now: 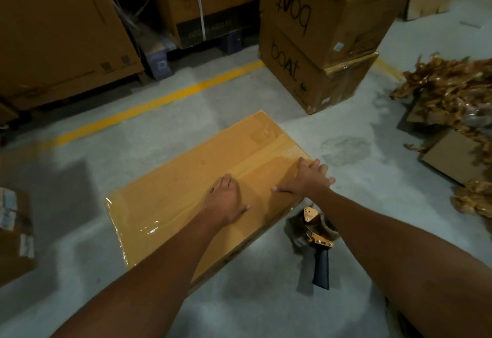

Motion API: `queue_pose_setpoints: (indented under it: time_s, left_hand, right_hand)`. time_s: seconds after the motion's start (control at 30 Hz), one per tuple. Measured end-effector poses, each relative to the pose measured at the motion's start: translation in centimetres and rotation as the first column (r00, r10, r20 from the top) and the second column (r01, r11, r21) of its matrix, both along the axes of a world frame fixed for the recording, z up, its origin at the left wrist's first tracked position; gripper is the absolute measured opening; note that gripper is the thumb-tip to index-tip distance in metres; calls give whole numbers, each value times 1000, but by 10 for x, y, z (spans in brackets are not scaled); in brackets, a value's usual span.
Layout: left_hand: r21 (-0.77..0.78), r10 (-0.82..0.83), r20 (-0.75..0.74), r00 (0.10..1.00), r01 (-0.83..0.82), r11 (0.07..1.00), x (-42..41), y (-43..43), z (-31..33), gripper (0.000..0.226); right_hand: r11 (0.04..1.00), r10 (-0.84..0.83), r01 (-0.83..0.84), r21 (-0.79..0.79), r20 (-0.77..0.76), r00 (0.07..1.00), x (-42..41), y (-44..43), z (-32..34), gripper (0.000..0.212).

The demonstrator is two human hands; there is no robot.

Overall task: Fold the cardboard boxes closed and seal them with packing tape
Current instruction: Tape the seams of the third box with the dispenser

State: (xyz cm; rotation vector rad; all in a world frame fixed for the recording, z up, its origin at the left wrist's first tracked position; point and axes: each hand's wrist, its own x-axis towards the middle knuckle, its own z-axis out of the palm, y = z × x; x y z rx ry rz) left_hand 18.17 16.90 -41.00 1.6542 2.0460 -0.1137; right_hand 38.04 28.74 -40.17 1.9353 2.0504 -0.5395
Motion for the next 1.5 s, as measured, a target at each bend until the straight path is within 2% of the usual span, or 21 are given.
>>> queue_pose_setpoints:
  time_s: [0.13, 0.27, 0.37, 0.5, 0.63, 0.73, 0.8, 0.87, 0.93, 1.03, 1.13, 1.17, 1.27, 1.33, 1.4, 1.43, 1.5]
  left_hand:
    - [-19, 47, 11, 999, -47, 999, -5, -12, 13, 74]
    - [-62, 175, -36, 984, -177, 982, -2, -33, 25, 60]
    - [-132, 207, -123, 971, -222, 966, -2, -56, 25, 61]
    - [-141, 283, -174, 943, -308, 941, 2, -102, 28, 59]
    - [-148, 319, -124, 939, -336, 930, 12, -149, 32, 62]
    - [-190, 267, -45, 963, -271, 944, 20, -181, 38, 70]
    - [-191, 188, -3, 982, -185, 964, 23, -194, 44, 69]
    - [-187, 118, 43, 992, -108, 976, 25, -198, 50, 65]
    - [-198, 76, 86, 993, -58, 979, 28, -195, 52, 63]
    - [-151, 33, 119, 992, -15, 988, 35, -175, 47, 79]
    - [-100, -8, 136, 991, 22, 995, 50, -150, 58, 56]
    - [-48, -36, 141, 989, 43, 998, 50, -141, 53, 54]
    - [13, -76, 119, 990, 74, 997, 45, -116, 35, 54]
    - [29, -125, 69, 990, 123, 992, 41, -98, 25, 55]
    - [68, -145, 15, 989, 143, 987, 39, -80, 17, 56]
    - [100, -141, -7, 990, 141, 985, 37, -71, 12, 57]
    - [153, -99, -33, 995, 103, 983, 32, -51, 3, 59]
  right_hand:
    - [998, -13, 6, -55, -121, 993, 7, -5, 7, 122]
    - [997, 36, -45, -63, -143, 989, 8, -53, 8, 107]
    - [998, 20, -31, -60, -181, 983, 6, -106, 4, 101]
    - [983, -122, 68, -171, -331, 936, 5, -166, 2, 91]
    - [969, -163, 63, -240, -426, 890, 11, -210, 5, 76]
    - [947, -246, 63, -315, -587, 771, 22, -225, 22, 65]
    - [933, -291, 66, -352, -637, 714, 28, -229, 34, 62]
    - [933, -294, 69, -353, -635, 714, 29, -229, 42, 55]
    - [910, -362, 113, -398, -635, 683, 26, -232, 48, 37]
    - [870, -468, 186, -456, -649, 599, 20, -234, 45, 18]
    - [853, -514, 262, -451, -645, 565, 15, -233, 28, 22]
    - [857, -514, 297, -422, -646, 565, 14, -232, 21, 22]
    - [878, -471, 367, -306, -690, 550, 15, -219, 16, 17]
    - [880, -467, 351, -321, -724, 508, 18, -205, 13, 17]
    - [878, -458, 388, -279, -724, 516, 24, -188, 0, 21]
    - [859, -484, 433, -275, -711, 510, 30, -178, -10, 22]
    - [796, -591, 483, -365, -640, 491, 45, -161, -36, 20]
